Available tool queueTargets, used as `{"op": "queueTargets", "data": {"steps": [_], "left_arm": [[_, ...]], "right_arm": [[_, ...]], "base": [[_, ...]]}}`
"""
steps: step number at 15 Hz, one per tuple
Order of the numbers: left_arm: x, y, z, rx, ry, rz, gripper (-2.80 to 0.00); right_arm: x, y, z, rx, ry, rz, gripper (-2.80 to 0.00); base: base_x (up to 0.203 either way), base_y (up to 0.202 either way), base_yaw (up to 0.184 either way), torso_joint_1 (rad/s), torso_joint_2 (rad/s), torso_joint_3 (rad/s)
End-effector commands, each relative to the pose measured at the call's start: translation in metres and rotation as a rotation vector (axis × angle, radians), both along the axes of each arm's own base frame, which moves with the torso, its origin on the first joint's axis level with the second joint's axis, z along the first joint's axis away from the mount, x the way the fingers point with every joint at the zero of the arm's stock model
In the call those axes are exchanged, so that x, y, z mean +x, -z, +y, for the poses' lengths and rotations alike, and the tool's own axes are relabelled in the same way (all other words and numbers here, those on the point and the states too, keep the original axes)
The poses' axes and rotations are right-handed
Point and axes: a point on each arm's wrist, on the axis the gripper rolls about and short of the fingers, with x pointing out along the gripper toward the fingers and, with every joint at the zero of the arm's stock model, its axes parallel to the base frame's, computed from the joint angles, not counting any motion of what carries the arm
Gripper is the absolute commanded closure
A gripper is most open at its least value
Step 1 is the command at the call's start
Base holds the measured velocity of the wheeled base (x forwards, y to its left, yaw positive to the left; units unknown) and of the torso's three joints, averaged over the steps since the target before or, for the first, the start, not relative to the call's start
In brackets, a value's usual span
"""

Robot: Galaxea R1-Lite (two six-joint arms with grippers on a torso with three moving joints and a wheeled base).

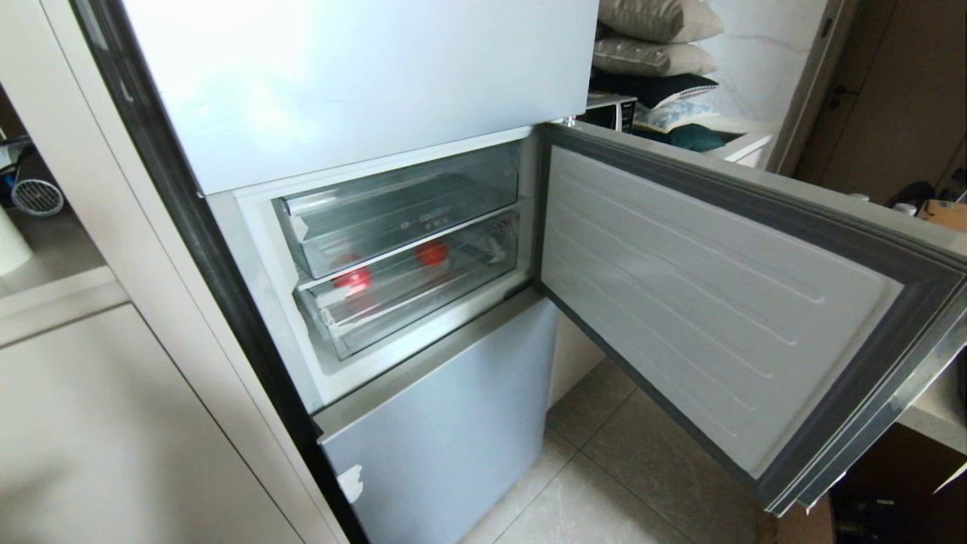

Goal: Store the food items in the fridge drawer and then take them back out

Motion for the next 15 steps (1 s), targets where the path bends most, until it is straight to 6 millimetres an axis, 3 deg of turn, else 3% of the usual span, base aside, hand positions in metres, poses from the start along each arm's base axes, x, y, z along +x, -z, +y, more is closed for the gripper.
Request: {"op": "queueTargets", "data": {"steps": [1, 4, 7, 11, 13, 15], "left_arm": [[0.0, 0.0, 0.0, 0.0, -0.001, 0.002, 0.0], [0.0, 0.0, 0.0, 0.0, -0.001, 0.002, 0.0], [0.0, 0.0, 0.0, 0.0, 0.001, 0.002, 0.0], [0.0, 0.0, 0.0, 0.0, -0.001, 0.002, 0.0], [0.0, 0.0, 0.0, 0.0, -0.001, 0.002, 0.0], [0.0, 0.0, 0.0, 0.0, -0.001, 0.002, 0.0]], "right_arm": [[-0.008, -0.015, 0.014, -0.045, -0.015, -0.055, 0.0], [0.008, -0.027, 0.018, -0.062, 0.087, -0.09, 0.0], [0.039, -0.005, 0.028, -0.083, 0.259, 0.085, 0.0], [0.088, 0.03, 0.056, -0.206, 0.204, 0.233, 0.0], [0.112, 0.04, 0.066, -0.31, 0.147, 0.25, 0.0], [0.125, 0.046, 0.089, -0.439, 0.042, 0.242, 0.0]], "base": [[0.0, 0.0, 0.0, 0.0, 0.0, 0.0], [0.0, 0.0, 0.0, 0.0, 0.0, 0.0], [0.0, 0.0, 0.0, 0.0, 0.0, 0.0], [0.0, 0.0, 0.0, 0.0, 0.0, 0.0], [0.0, 0.0, 0.0, 0.0, 0.0, 0.0], [0.0, 0.0, 0.0, 0.0, 0.0, 0.0]]}}
